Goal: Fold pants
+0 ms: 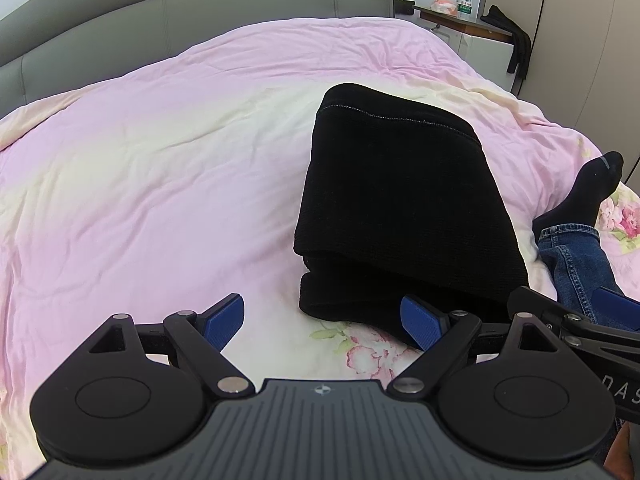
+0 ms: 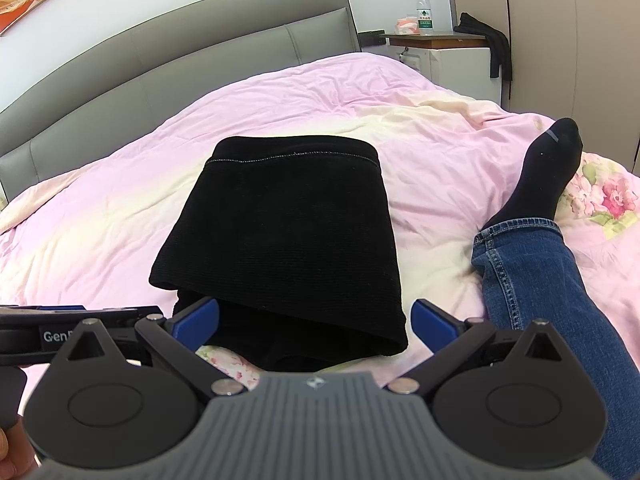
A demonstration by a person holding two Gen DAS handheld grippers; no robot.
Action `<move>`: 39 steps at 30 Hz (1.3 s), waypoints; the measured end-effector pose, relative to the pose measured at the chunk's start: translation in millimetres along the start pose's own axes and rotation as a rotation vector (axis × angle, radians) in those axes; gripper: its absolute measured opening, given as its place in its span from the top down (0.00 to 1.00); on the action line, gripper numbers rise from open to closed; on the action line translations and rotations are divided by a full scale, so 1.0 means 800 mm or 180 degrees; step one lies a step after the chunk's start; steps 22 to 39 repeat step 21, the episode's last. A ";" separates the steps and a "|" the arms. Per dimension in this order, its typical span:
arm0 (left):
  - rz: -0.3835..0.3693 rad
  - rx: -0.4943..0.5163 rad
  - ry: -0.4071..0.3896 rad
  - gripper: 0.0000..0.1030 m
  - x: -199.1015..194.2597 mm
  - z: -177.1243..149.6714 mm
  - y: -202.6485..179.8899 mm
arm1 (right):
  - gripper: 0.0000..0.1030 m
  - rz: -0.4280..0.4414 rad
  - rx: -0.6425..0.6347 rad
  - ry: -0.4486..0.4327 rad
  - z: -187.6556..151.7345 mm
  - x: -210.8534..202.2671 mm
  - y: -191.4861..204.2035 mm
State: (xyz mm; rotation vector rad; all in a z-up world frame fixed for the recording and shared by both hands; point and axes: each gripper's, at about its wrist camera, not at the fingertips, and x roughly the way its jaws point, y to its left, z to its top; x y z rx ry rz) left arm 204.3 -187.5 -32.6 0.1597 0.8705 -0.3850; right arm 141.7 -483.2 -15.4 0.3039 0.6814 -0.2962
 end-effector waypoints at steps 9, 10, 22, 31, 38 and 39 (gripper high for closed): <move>-0.0004 0.0002 0.0001 0.00 0.000 0.000 0.000 | 0.05 -0.0001 0.0002 0.0002 0.000 0.000 0.000; -0.0004 0.0003 -0.0002 0.00 0.000 0.000 0.000 | 0.05 -0.0001 0.0003 0.0002 0.000 0.000 0.000; 0.0027 0.0034 -0.0073 0.00 -0.001 -0.001 -0.003 | 0.05 -0.0008 0.0043 0.0004 -0.003 -0.003 0.000; 0.0027 0.0034 -0.0073 0.00 -0.001 -0.001 -0.003 | 0.05 -0.0008 0.0043 0.0004 -0.003 -0.003 0.000; 0.0027 0.0034 -0.0073 0.00 -0.001 -0.001 -0.003 | 0.05 -0.0008 0.0043 0.0004 -0.003 -0.003 0.000; 0.0027 0.0034 -0.0073 0.00 -0.001 -0.001 -0.003 | 0.05 -0.0008 0.0043 0.0004 -0.003 -0.003 0.000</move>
